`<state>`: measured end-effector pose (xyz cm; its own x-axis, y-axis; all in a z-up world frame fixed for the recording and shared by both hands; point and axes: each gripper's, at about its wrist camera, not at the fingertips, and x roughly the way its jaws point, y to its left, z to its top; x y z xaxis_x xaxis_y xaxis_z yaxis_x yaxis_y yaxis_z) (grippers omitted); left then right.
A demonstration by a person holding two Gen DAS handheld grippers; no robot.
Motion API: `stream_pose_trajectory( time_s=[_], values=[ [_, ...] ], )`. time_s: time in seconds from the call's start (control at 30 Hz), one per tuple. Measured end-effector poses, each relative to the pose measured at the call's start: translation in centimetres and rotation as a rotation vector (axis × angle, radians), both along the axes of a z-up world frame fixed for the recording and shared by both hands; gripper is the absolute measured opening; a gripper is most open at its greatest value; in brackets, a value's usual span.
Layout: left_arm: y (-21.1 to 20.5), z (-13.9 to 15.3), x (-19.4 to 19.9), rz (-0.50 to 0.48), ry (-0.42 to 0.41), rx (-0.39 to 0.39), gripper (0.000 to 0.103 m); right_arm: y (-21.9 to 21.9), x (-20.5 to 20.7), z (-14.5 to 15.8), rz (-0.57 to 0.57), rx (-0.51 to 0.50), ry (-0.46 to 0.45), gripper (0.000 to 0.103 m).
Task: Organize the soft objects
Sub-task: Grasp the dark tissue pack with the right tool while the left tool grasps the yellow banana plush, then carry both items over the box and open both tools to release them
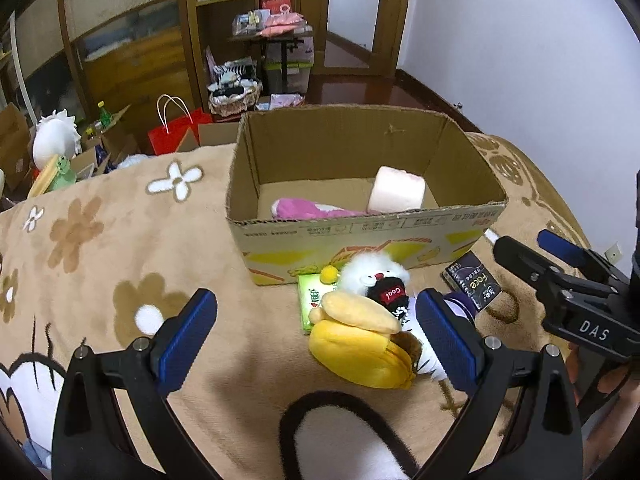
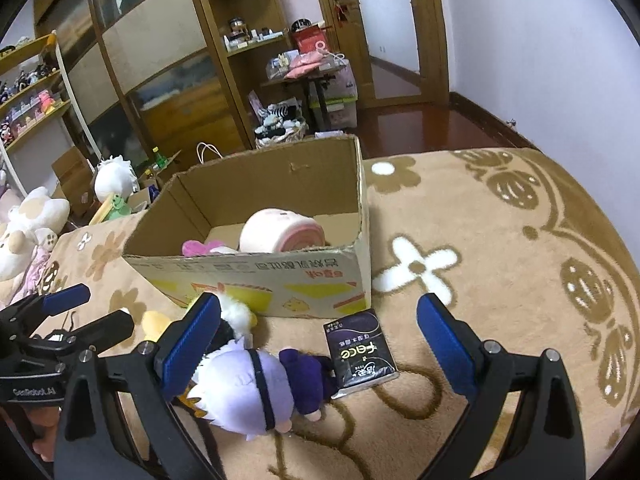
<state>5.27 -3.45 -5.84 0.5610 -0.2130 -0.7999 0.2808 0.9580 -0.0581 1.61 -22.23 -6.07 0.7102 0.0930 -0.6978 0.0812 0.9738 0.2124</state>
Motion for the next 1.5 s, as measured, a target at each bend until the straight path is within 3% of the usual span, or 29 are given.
stream_pose_trajectory(
  time_s=[0.57, 0.77, 0.83, 1.07, 1.17, 1.33, 1.5],
  values=[
    [-1.8, -3.2, 1.2, -0.049, 0.151, 0.007, 0.098, -1.4, 3.3, -5.9, -0.042, 0.009, 0.162, 0.103],
    [-2.0, -4.6, 1.3, -0.077, 0.246, -0.027, 0.08, -1.6, 3.7, -7.2, -0.043, 0.02, 0.207, 0.102],
    [-2.2, -5.0, 1.3, -0.089, 0.279, -0.039, 0.068, -1.7, 3.8, -7.5, -0.039, 0.026, 0.22, 0.096],
    [-2.5, -5.4, 1.0, -0.081, 0.279, -0.01, 0.055, -1.2, 4.2, -8.6, -0.012, 0.002, 0.278, 0.077],
    [-2.3, -5.3, 0.9, -0.074, 0.277, -0.015, 0.051, -1.1, 4.3, -8.7, -0.012, -0.006, 0.29, 0.058],
    [-1.8, -4.6, 0.6, -0.068, 0.257, -0.021, 0.049, -0.7, 3.8, -8.5, -0.015, -0.022, 0.286, 0.057],
    [-1.3, -3.5, -0.2, -0.041, 0.178, -0.006, 0.048, -0.6, 2.9, -7.4, -0.004, 0.006, 0.252, 0.056]
  ],
)
